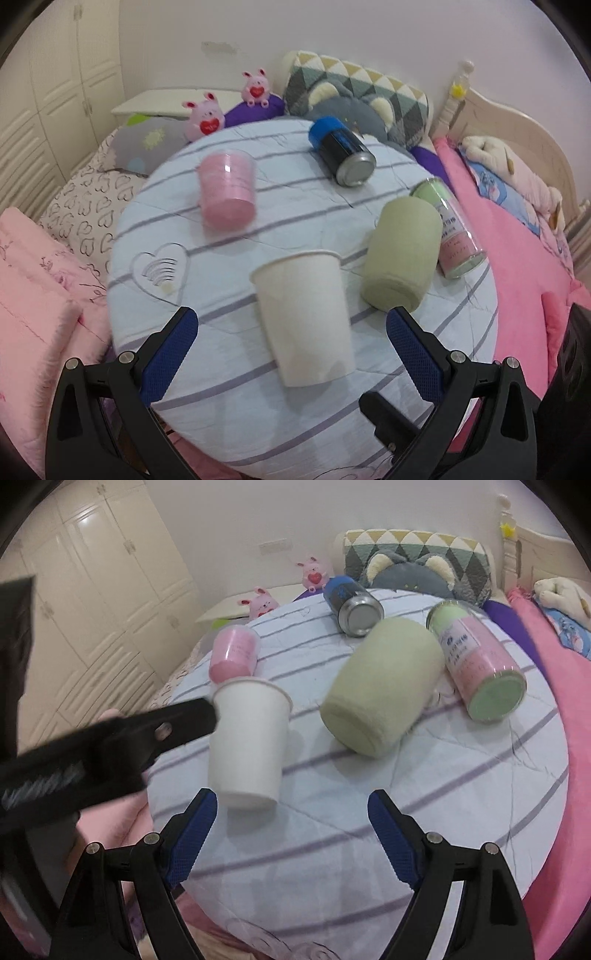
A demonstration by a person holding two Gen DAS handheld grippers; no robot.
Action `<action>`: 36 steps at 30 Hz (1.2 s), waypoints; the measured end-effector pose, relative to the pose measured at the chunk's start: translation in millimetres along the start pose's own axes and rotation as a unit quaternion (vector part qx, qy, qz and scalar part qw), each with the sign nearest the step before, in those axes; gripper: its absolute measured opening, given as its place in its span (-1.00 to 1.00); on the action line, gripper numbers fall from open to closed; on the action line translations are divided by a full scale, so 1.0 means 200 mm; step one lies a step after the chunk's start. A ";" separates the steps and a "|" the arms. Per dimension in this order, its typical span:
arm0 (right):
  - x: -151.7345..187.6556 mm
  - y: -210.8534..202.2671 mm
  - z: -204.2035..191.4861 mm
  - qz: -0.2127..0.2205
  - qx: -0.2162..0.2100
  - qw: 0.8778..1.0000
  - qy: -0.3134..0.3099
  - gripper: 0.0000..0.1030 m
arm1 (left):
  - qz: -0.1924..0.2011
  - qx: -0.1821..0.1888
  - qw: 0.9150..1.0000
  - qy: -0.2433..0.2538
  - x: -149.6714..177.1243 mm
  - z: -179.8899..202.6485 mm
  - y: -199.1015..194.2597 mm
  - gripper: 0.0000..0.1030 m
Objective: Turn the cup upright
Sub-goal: 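Lift the white paper cup with the left tool and rotate it upright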
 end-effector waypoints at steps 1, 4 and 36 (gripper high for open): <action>0.01 0.00 0.02 -0.001 0.002 1.000 -0.002 0.65 | -0.010 0.005 1.000 -0.001 0.00 0.01 0.03 1.00; 0.01 0.02 0.06 -0.008 -0.002 1.000 -0.003 0.65 | -0.031 0.007 0.999 -0.006 -0.02 0.04 0.10 1.00; -0.03 0.14 0.08 -0.017 -0.007 0.999 -0.027 0.65 | 0.068 -0.041 0.997 0.024 -0.08 0.06 0.06 0.46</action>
Point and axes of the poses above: each gripper's, at about its wrist camera, not at the fingertips, and y roughly the way its jaws point, z to its right, x to its underside, the point moved 2 cm from there along y, roughly the way its jaws point, and after that the axes turned 1 degree about y, right-handed, at the moved point
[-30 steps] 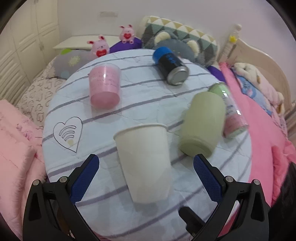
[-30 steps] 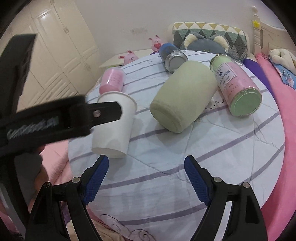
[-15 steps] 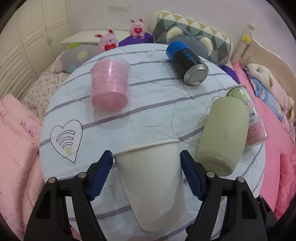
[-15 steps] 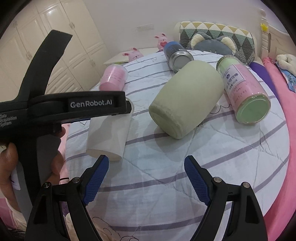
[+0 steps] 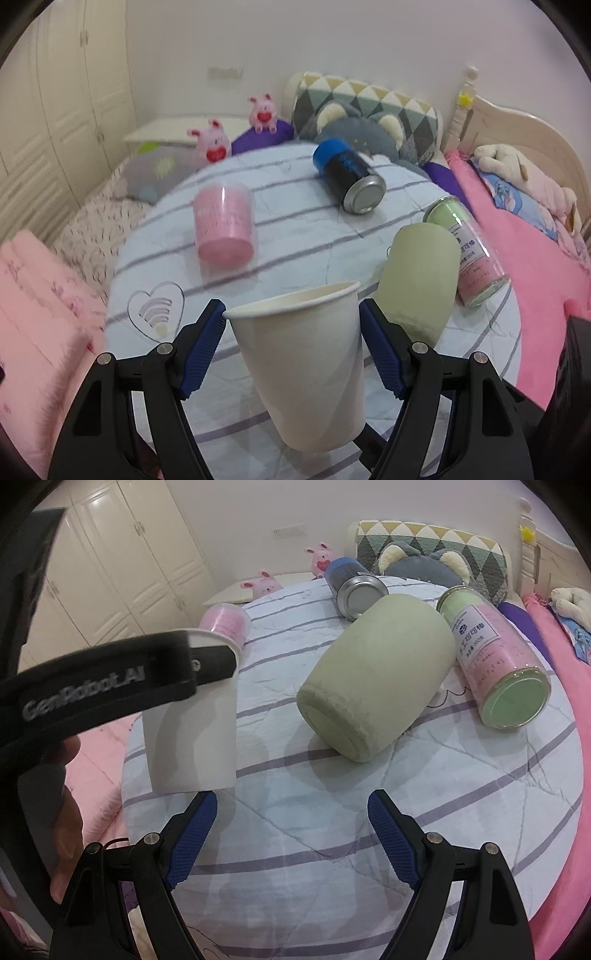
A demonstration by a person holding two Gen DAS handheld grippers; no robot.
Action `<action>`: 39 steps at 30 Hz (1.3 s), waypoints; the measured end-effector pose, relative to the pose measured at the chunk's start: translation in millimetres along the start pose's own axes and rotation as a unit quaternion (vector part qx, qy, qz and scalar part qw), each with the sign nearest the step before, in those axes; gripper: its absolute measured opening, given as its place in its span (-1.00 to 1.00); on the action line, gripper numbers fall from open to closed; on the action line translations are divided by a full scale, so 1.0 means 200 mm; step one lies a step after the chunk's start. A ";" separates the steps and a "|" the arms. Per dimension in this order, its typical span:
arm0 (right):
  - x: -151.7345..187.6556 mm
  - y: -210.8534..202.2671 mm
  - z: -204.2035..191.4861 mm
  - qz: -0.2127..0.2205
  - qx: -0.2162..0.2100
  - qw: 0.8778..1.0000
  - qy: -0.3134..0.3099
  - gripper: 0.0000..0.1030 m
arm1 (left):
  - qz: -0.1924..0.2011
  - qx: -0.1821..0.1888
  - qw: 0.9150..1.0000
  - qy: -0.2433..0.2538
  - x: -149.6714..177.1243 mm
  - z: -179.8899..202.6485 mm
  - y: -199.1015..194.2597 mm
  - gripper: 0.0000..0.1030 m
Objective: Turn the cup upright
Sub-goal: 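Lift the white paper cup with the left tool and rotate it upright, then lower the upright white paper cup onto the table with the left tool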
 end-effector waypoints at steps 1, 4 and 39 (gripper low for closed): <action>0.00 0.00 0.00 0.000 0.003 1.000 -0.001 0.65 | 0.002 0.004 1.000 0.004 0.00 0.00 0.00 0.46; 0.00 0.02 -0.01 -0.006 0.024 1.000 -0.005 0.65 | 0.012 0.001 1.000 0.016 0.02 0.02 -0.02 0.46; 0.09 -0.02 -0.01 -0.016 -0.030 0.999 0.001 0.65 | 0.065 0.024 0.996 0.058 0.15 0.07 -0.12 0.48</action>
Point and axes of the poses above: each gripper's, at about its wrist camera, not at the fingertips, and y roughly the way its jaws point, z to its right, x to its underside, the point moved 2 cm from there along y, roughly the way its jaws point, and after that the axes turned 1 degree about y, right-handed, at the moved point
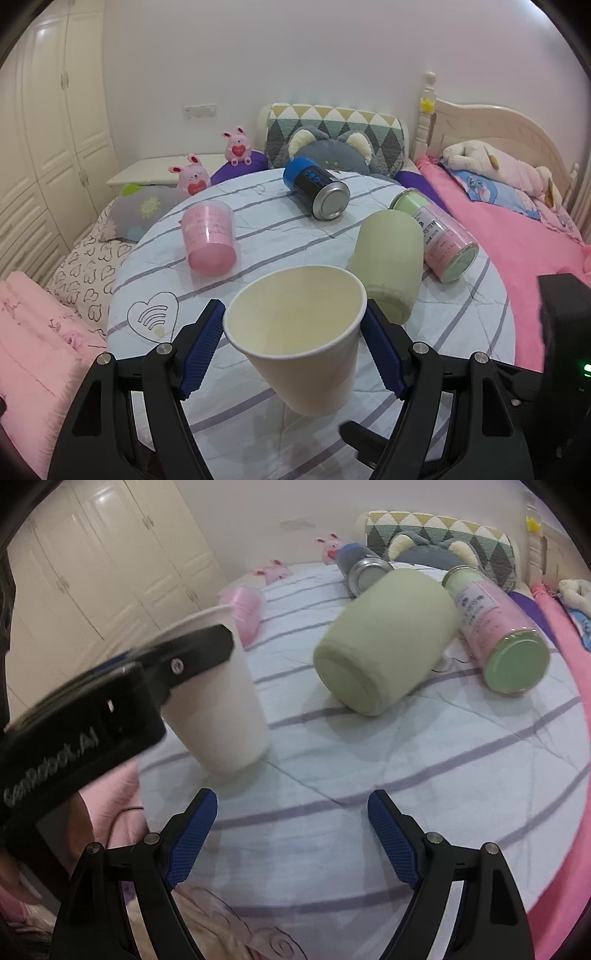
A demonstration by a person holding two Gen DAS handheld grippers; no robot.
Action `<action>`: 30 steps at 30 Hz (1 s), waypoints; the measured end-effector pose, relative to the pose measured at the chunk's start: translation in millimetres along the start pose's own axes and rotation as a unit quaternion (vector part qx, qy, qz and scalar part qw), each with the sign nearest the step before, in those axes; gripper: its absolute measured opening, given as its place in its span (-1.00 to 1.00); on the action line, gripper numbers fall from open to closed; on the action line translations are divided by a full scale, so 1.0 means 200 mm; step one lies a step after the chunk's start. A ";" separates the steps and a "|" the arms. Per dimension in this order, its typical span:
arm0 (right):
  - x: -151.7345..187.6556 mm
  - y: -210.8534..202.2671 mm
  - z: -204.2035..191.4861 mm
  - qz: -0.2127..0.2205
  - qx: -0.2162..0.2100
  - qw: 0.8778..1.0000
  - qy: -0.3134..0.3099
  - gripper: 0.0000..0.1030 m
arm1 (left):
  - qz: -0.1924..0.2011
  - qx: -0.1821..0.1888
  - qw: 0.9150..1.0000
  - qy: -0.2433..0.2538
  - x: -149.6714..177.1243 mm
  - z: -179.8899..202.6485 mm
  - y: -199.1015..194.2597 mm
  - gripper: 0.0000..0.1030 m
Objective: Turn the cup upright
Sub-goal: 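Lower the upright white paper cup onto the table with the left tool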
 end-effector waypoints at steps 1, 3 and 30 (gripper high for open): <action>-0.01 0.02 0.00 -0.002 0.000 1.000 0.002 0.65 | 0.001 0.000 1.000 0.003 0.00 0.01 0.00 0.48; -0.02 0.05 0.02 0.001 0.004 1.000 0.005 0.65 | 0.002 -0.003 1.000 0.011 0.01 0.02 0.00 0.48; -0.06 0.08 0.07 0.021 -0.003 1.000 0.008 0.65 | -0.014 0.009 1.000 0.008 0.02 0.04 0.07 0.56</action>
Point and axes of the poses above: each gripper's, at about its wrist camera, not at the fingertips, and y roughly the way its jaws point, z to its right, x to its underside, the point moved 2 cm from there along y, roughly the way its jaws point, and after that the axes turned 1 degree about y, right-handed, at the moved point
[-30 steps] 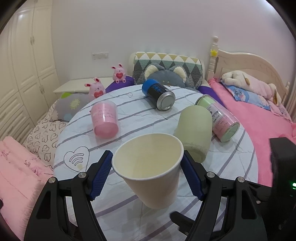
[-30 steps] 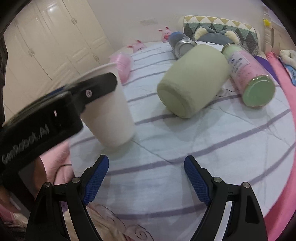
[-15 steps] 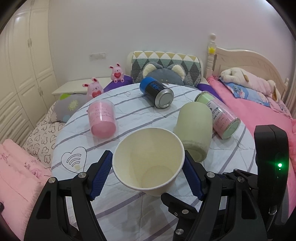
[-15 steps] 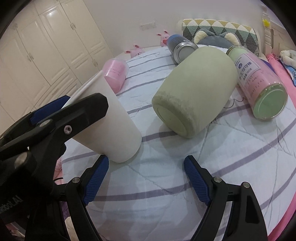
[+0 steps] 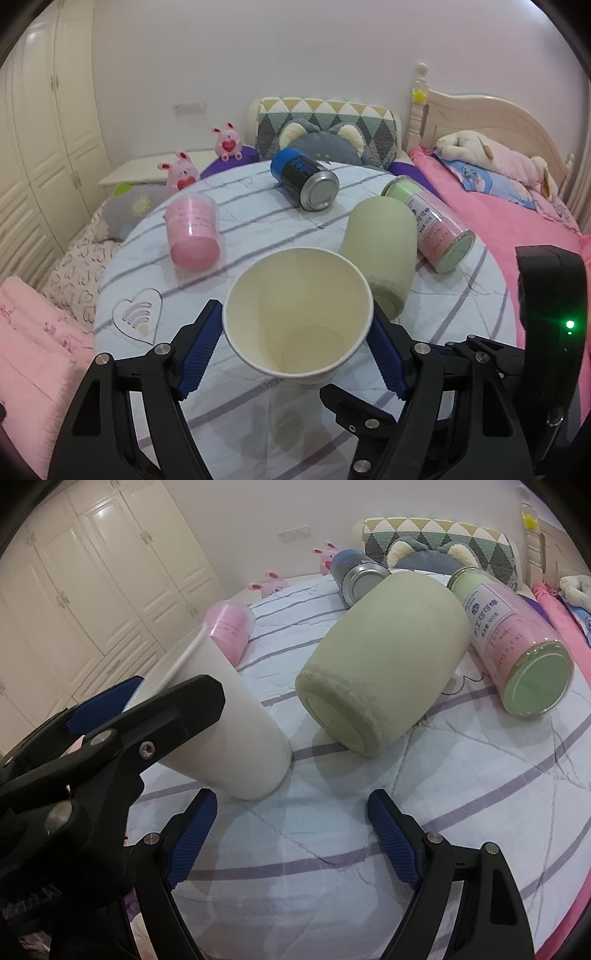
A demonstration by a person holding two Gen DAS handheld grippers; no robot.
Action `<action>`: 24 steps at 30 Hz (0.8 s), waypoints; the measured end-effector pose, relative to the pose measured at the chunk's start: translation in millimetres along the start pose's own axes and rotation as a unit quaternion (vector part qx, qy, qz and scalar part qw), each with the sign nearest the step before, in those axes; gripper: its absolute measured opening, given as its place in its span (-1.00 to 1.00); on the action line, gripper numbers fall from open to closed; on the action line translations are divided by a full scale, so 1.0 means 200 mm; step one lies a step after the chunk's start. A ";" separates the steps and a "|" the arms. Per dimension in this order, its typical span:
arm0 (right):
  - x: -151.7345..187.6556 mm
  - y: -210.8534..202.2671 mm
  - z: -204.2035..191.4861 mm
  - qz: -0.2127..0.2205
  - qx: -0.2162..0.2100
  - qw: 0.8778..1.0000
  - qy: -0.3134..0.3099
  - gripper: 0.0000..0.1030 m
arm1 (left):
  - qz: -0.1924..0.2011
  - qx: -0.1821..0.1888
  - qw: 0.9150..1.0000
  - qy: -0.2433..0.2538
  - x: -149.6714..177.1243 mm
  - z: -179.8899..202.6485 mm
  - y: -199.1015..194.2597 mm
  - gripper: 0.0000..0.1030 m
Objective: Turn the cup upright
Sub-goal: 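Lower the upright white paper cup onto the table with the left tool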
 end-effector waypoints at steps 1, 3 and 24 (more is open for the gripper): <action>0.00 0.00 0.00 -0.002 0.002 1.000 0.001 0.65 | -0.002 0.001 1.000 0.001 0.00 0.00 0.01 0.57; 0.01 -0.02 0.00 0.000 0.012 1.000 0.003 0.65 | -0.005 0.000 1.000 0.002 0.01 0.01 0.01 0.58; 0.02 -0.08 -0.01 0.000 0.039 0.999 0.001 0.65 | -0.028 0.008 0.999 -0.020 0.03 -0.02 -0.02 0.90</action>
Point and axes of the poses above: each gripper's, at about its wrist camera, not at the fingertips, and y roughly the way its jaws point, z to its right, x to its underside, the point moved 2 cm from there along y, roughly the way its jaws point, and after that the axes turned 1 degree about y, right-handed, at the moved point
